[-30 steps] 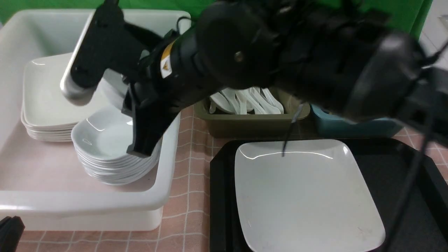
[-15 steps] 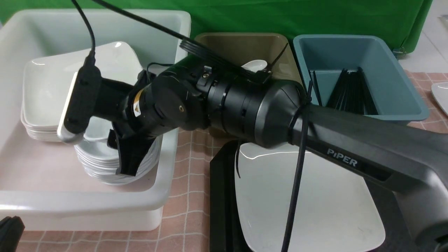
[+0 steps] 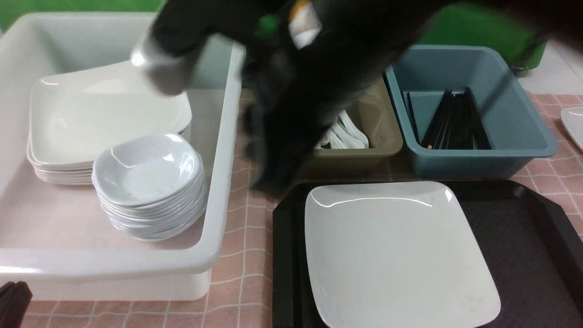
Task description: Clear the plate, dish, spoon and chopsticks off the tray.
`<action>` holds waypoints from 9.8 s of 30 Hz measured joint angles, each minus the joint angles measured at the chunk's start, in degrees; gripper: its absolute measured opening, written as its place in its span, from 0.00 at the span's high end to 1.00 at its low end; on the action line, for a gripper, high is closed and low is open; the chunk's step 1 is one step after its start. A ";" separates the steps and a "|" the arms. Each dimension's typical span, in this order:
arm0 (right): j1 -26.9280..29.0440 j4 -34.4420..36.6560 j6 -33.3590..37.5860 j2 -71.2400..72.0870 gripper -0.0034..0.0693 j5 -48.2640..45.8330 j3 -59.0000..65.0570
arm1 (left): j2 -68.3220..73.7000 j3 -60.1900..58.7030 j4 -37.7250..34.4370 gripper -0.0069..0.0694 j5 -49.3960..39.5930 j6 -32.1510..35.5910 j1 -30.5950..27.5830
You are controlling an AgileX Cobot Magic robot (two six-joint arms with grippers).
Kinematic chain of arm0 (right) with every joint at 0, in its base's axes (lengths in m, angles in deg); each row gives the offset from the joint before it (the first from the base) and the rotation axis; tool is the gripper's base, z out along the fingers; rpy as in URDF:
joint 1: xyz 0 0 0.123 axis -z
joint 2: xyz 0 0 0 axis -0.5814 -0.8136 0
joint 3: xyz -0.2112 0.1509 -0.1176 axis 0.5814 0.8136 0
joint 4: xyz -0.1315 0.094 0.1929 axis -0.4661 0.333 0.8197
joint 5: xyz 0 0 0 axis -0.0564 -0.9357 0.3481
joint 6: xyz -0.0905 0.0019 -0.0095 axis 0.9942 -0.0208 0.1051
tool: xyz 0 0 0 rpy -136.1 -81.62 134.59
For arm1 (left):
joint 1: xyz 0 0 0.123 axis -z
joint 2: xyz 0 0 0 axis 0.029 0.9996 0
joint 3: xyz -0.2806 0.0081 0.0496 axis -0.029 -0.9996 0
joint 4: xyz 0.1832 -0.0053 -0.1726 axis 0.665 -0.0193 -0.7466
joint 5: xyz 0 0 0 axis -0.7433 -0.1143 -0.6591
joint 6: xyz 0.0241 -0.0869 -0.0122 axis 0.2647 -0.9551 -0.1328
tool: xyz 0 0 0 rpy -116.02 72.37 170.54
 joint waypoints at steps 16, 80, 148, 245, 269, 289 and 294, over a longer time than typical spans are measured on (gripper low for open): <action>45.95 18.21 -4.48 21.92 0.91 2.07 48.99 | 0.00 0.00 0.00 0.88 0.00 0.00 0.00; 53.17 20.75 -4.59 23.61 0.86 10.40 56.10 | 0.00 0.00 0.00 0.88 0.00 0.00 0.00; 14.48 55.07 -10.20 -48.22 0.86 55.68 -25.68 | 0.00 0.00 0.00 0.88 0.00 0.00 0.00; 17.83 -4.17 -25.75 80.86 0.90 60.26 90.92 | 0.00 0.00 0.00 0.88 -0.05 0.00 0.00; 27.29 2.33 -20.29 81.47 0.84 59.97 94.23 | 0.00 0.00 0.00 0.88 -0.05 0.00 0.00; 55.08 2.74 -23.00 98.20 0.78 57.07 113.09 | 0.00 0.00 0.00 0.88 -0.05 0.00 0.00; 55.08 2.74 -23.00 98.35 0.78 55.46 112.78 | 0.00 0.00 0.00 0.88 -0.05 0.00 0.00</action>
